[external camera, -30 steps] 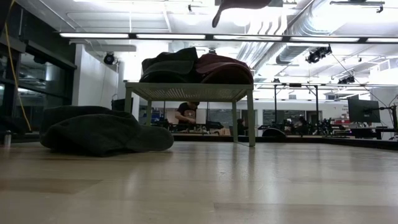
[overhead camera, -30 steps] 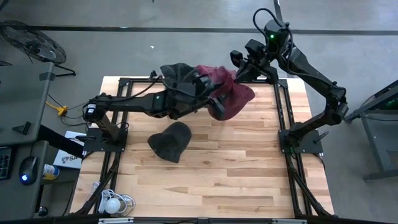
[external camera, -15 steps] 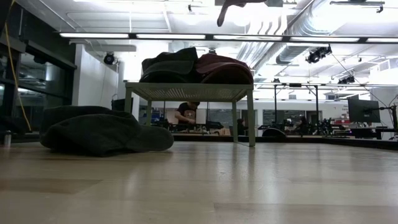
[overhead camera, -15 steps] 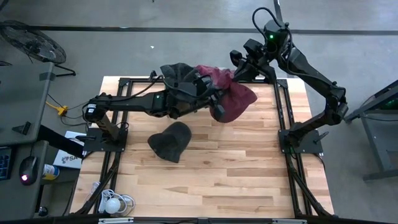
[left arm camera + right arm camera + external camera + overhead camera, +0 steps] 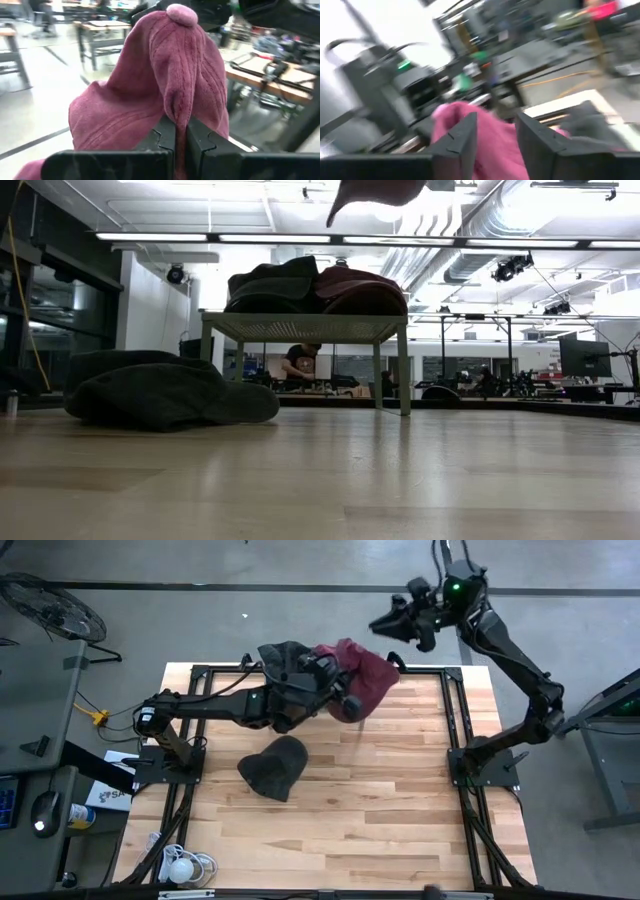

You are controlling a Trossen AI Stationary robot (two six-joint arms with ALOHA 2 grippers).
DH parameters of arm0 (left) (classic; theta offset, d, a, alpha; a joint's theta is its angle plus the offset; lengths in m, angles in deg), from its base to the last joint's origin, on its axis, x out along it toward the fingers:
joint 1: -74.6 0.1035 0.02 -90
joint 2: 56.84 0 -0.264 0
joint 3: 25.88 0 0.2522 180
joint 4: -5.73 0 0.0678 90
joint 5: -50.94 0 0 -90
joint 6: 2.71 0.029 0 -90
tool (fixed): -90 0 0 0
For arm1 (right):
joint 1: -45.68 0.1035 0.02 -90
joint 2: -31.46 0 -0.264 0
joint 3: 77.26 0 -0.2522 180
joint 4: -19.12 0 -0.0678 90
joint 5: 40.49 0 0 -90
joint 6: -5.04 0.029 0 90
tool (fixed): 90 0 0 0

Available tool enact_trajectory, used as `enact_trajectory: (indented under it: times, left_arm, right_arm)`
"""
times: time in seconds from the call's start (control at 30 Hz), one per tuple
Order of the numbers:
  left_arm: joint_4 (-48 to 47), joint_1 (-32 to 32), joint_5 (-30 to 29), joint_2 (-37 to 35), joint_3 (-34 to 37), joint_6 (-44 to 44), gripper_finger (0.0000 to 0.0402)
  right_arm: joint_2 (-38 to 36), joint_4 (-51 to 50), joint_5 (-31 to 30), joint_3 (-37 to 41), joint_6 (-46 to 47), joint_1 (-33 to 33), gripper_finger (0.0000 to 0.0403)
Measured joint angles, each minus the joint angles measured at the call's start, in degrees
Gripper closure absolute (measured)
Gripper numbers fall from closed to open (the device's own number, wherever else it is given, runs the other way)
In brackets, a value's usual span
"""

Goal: Pick & Place hat
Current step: Stack the red cap on the red caps on the shelf

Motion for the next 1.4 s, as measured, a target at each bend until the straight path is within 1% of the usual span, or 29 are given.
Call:
enact_trajectory:
  times: [0.07, 0.13, 0.27, 0.37, 0.47, 0.53, 0.73, 1.03, 1.4]
  left_arm:
    - [0.33, 0.10, -2.10, 0.00, 0.00, -0.72, 0.0396]
    - [0.44, 0.67, -4.53, 0.00, 0.00, -2.96, 0.0396]
    - [-0.01, 1.61, -7.67, 0.04, 0.02, -10.42, 0.0396]
    - [-0.10, 2.71, -7.68, 0.49, 0.02, -15.23, 0.0397]
    - [-0.77, 4.18, -6.34, 1.16, 0.02, -19.65, 0.0397]
    - [-1.42, 5.20, -5.58, 1.61, 0.00, -22.18, 0.0397]
    - [-2.37, 7.39, -3.60, 2.89, 0.03, -25.75, 0.0397]
    - [-6.27, 8.75, -3.85, 5.12, -0.02, -32.76, 0.0397]
    - [-8.60, 10.65, -5.85, 6.23, 0.02, -34.68, 0.0397]
  right_arm:
    - [-1.03, -1.11, -5.38, 0.00, 0.25, -1.80, 0.0264]
    - [-2.36, -3.25, -12.24, 0.00, 0.25, -3.49, 0.0255]
    - [-4.89, -8.21, -25.49, 0.00, -0.93, -6.18, 0.0247]
    - [-6.67, -10.70, -32.23, 0.00, -2.95, -7.46, 0.0247]
    - [-7.82, -12.76, -36.66, -0.01, -3.50, -8.24, 0.0246]
    - [-8.10, -14.00, -38.57, -0.02, -4.35, -8.66, 0.0246]
    - [-8.08, -17.57, -41.28, -0.02, -5.98, -8.99, 0.0245]
    - [-8.04, -20.10, -47.19, -0.02, -8.35, -8.97, 0.0245]
    - [-8.01, -20.40, -47.54, 0.00, -10.51, -8.97, 0.0244]
